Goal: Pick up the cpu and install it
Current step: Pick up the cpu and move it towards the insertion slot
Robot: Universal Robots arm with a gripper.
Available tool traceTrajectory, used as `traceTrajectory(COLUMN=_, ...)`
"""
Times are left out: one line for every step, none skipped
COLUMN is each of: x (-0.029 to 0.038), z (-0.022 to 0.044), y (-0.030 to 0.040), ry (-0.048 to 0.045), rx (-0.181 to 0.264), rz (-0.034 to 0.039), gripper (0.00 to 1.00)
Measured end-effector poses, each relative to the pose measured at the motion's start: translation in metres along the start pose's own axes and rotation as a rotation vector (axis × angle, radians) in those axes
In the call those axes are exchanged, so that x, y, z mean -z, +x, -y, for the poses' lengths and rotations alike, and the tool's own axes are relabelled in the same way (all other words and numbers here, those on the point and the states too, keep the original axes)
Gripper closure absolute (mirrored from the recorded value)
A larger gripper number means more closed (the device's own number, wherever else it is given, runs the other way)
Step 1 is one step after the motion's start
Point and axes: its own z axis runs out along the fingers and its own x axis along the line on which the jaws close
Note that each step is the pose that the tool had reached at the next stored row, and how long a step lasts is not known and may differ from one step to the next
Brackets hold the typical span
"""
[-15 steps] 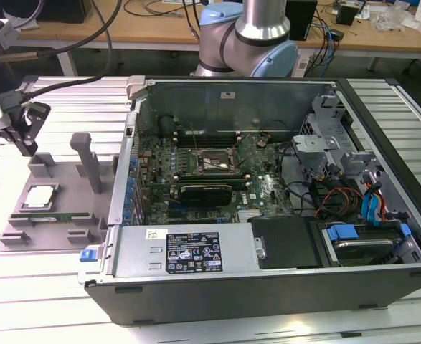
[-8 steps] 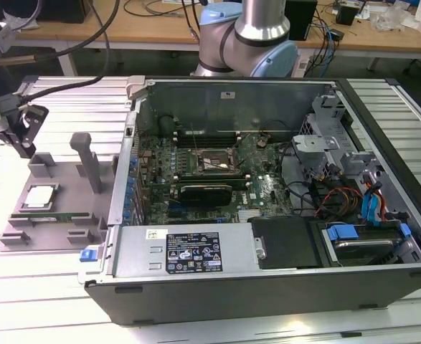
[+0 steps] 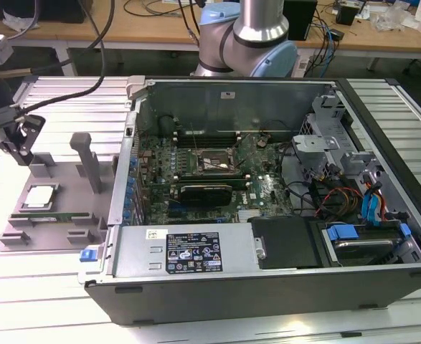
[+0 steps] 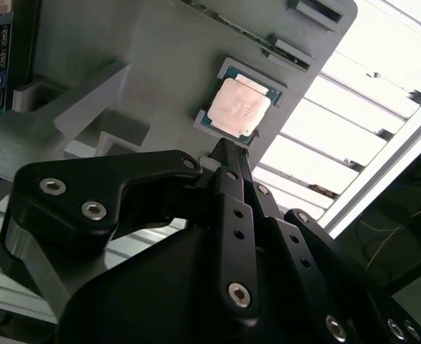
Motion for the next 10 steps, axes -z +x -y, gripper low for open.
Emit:
traceTrajectory(x=-0.0028, z=0.0018, y=0.0005, ry=0.0001, rx=0.000, rz=-0.0002, gripper=0.89)
traceTrajectory(x=-0.0049, z=0.0034, y=0.0008, ry=0.0002, rx=0.000, rz=-0.0003, gripper=0.89)
traceTrajectory(x=-0.0072, z=0.0051, y=0.0010, ry=0.0001, rx=0.000, rz=-0.0002, gripper=0.89)
traceTrajectory(x=-0.0099, z=0.0064, y=0.0012, ry=0.0001, rx=0.000, rz=-0.0002, gripper=0.89)
traceTrajectory(x=-0.0121, z=0.0069, y=0.0014, ry=0.0001, rx=0.000, rz=-0.0002, gripper=0.89)
traceTrajectory(x=-0.0146, z=0.0073, y=0.0015, ry=0.0002, rx=0.001, rz=-0.0002, gripper=0.89)
traceTrajectory(x=-0.0165, z=0.0075, y=0.0017, ry=0.0001, rx=0.003, rz=-0.0004, gripper=0.89)
traceTrajectory(x=-0.0183, z=0.0076, y=0.0019, ry=0.0001, rx=0.005, rz=-0.0004, gripper=0.89)
traceTrajectory(x=-0.0198, z=0.0076, y=0.0022, ry=0.0000, rx=0.007, rz=-0.0005, gripper=0.89)
traceTrajectory(x=-0.0216, z=0.0077, y=0.0024, ry=-0.0001, rx=0.009, rz=-0.0006, gripper=0.89)
